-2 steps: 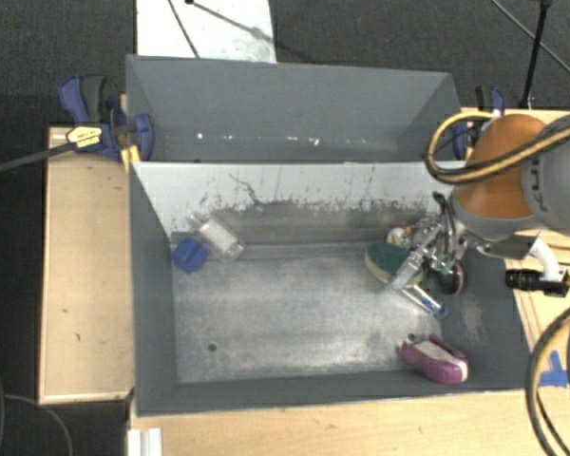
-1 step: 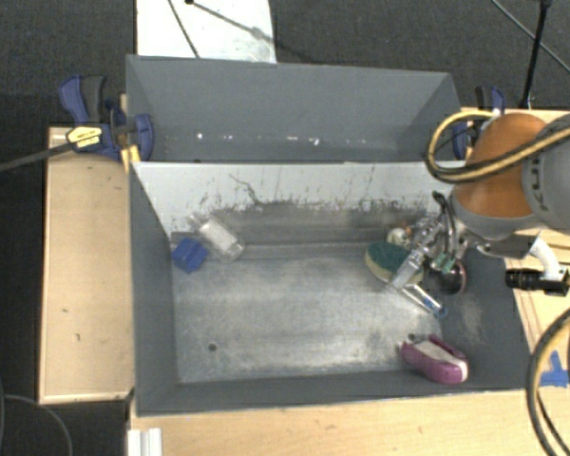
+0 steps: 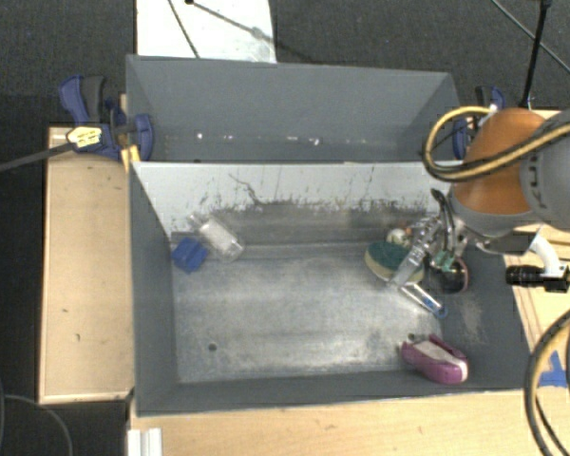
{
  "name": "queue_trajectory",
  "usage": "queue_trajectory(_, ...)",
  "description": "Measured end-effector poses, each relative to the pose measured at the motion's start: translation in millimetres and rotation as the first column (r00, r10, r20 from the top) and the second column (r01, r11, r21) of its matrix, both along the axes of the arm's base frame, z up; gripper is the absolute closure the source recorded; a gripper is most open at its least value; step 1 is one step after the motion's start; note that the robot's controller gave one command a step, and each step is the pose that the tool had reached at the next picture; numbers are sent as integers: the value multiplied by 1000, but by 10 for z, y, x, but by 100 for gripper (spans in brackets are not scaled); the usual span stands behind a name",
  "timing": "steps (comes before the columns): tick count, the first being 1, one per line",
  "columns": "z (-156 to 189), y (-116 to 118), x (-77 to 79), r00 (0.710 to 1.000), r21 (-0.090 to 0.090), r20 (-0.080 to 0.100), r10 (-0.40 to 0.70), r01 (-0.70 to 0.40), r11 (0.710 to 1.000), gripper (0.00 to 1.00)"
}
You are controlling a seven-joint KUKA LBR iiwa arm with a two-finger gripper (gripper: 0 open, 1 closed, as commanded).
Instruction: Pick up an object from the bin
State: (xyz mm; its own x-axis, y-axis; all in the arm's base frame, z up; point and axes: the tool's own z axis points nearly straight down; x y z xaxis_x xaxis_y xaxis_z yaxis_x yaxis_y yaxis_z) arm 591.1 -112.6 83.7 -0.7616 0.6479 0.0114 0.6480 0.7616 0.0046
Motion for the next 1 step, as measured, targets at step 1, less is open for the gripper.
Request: queue_trajectory(1,614,8,20,1000,-10,13,7,-7,1000,100)
